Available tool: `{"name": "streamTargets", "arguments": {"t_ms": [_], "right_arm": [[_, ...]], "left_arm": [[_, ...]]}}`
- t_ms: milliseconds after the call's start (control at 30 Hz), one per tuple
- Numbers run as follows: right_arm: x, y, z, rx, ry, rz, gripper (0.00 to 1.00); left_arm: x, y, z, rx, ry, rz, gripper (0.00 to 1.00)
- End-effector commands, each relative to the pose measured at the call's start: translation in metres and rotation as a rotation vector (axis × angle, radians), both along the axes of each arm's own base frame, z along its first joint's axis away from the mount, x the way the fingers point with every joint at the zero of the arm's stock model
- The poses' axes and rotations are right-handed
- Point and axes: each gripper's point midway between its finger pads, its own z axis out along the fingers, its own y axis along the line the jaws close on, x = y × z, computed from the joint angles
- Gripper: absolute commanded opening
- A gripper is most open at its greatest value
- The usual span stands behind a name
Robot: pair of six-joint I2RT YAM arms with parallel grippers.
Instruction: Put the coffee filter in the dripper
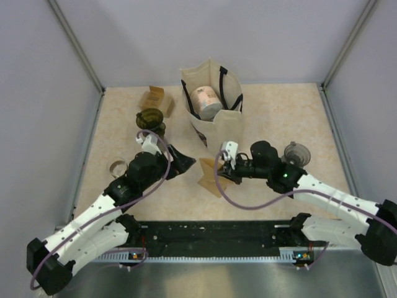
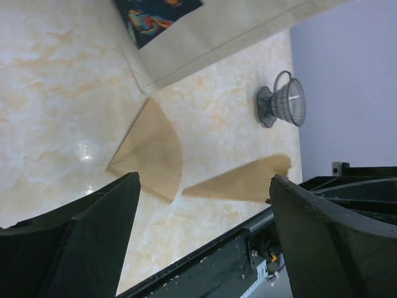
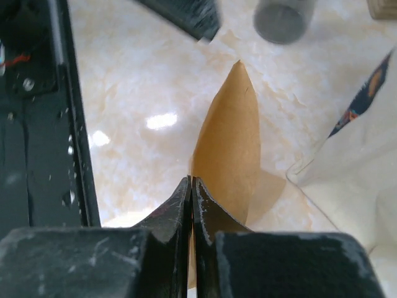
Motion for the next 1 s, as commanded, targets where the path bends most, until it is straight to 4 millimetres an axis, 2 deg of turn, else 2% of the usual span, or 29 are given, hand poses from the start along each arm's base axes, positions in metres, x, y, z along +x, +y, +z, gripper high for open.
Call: {"name": "streamTargets", "arguments": {"t_ms": [0,100,200,233,300,400,600,700,967], "right_arm": [[-0.05,-0.015,-0.002,-0.066,-0.263,0.386,0.0],[-0.075,-0.024,0.006,-0.073,-0.37,0.566,0.0],[-0.078,-0.023,0.018,-0.101,-0.461,0.667,0.0],[-0.077,-0.023,0.02,-0.122,-0.473,0.696,0.0],[-0.075,-0.022,0.012,-0.187,-0.446,0.755,0.0],[-0.071,-0.021,0.01,-0.245,-0.456,0.835,0.0],[-0.074,-0.014,0.012,-0.255,-0.44,0.963,0.0],[-0.073,-0.012,0.012,-0.255,-0.439,0.971,0.0],[-0.074,-0.007,0.013,-0.232,-0.423,0.984,0.0]], "left_arm": [[-0.021,-0.006,0.026,0.057,-0.059,-0.159,0.91],[-0.029,-0.015,0.049,0.062,-0.125,-0.263,0.94],[-0.045,-0.033,0.061,0.062,-0.157,-0.445,0.95],[-0.051,-0.038,0.059,0.071,-0.137,-0.5,0.95],[-0.063,-0.046,0.051,0.08,-0.086,-0.61,0.95],[-0.071,-0.053,0.047,0.077,-0.065,-0.703,0.95],[-0.07,-0.058,0.032,0.123,-0.041,-0.744,0.93],[-0.061,-0.054,0.02,0.183,-0.014,-0.709,0.9],[-0.059,-0.067,0.006,0.195,0.011,-0.752,0.88]]}}
